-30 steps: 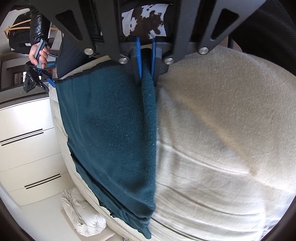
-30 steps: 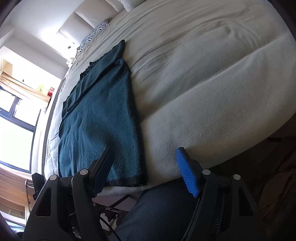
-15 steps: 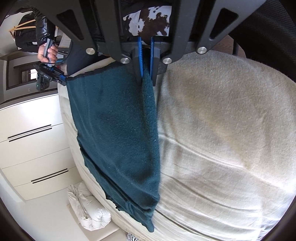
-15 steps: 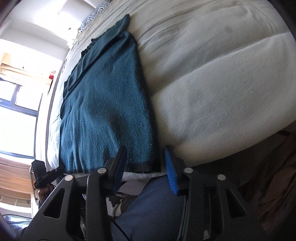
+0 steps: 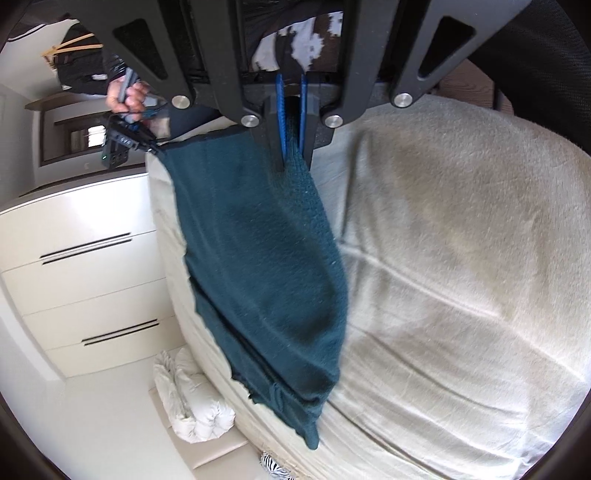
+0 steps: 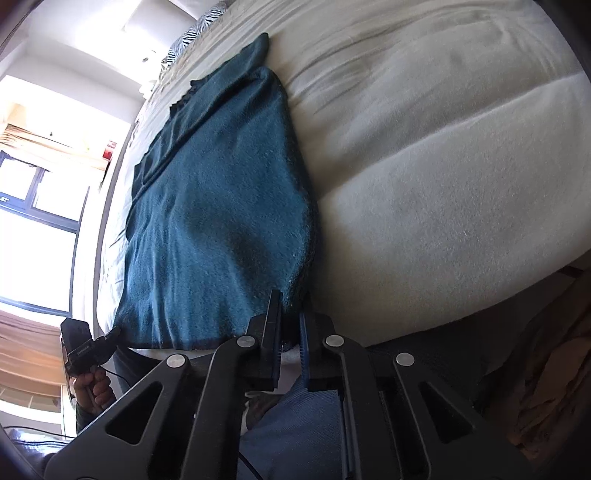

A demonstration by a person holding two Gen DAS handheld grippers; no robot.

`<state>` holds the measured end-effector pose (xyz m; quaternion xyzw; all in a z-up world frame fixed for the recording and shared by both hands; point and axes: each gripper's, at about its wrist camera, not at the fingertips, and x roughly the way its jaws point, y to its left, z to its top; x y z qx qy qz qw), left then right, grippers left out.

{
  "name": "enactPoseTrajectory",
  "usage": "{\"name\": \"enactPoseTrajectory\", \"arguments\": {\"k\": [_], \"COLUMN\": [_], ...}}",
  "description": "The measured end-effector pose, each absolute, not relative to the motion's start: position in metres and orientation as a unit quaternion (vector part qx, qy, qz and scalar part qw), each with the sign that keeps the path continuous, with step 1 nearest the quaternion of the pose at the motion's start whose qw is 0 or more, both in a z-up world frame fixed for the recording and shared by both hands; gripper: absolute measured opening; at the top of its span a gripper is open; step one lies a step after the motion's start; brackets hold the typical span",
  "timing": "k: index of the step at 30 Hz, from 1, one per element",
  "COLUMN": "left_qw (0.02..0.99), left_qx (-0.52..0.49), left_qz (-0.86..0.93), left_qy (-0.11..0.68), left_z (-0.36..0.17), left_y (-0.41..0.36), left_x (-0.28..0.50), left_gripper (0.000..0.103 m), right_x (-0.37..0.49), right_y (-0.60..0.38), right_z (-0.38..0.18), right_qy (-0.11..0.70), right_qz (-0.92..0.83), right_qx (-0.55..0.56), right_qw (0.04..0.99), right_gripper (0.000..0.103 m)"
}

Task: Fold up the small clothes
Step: 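Grasp the hem with the right gripper while the left gripper lifts its hem corner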

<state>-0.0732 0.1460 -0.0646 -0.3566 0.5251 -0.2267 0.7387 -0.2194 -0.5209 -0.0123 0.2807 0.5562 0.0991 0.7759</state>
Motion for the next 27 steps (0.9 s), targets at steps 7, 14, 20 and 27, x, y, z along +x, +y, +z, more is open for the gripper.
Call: {"name": "enactPoseTrajectory", "arguments": {"k": [7, 14, 20, 27], "left_qw": [0.739, 0.731, 0.730, 0.726], "left_qx": [-0.409, -0.460, -0.485, -0.505], "left_qz": [-0.254, -0.266, -0.258, -0.251], "left_qy": [0.470, 0.428, 0.406, 0.394], "left_z": [-0.037, -0.018, -0.008, -0.004], "left_y": [0.158, 0.166, 0.180, 0.188], "left_x": [-0.062, -0.033, -0.004, 0.041], "left_gripper": [0.007, 0.007, 0.007, 0.007], "right_x": [-0.209, -0.175, -0.135, -0.077], "right_y": [-0.513, -0.510, -0.510, -0.515], "right_z": [0.021, 0.049, 0.064, 0.071], "right_qy": [0.506, 0.442, 0.404, 0.386], "right_qz": [0.145, 0.162, 0.153, 0.132], "right_qx": [0.303, 0.350, 0.372, 0.372], "right_qw": [0.794, 0.810, 0.821, 0.834], "right_gripper": [0.007, 0.007, 0.007, 0.007]}}
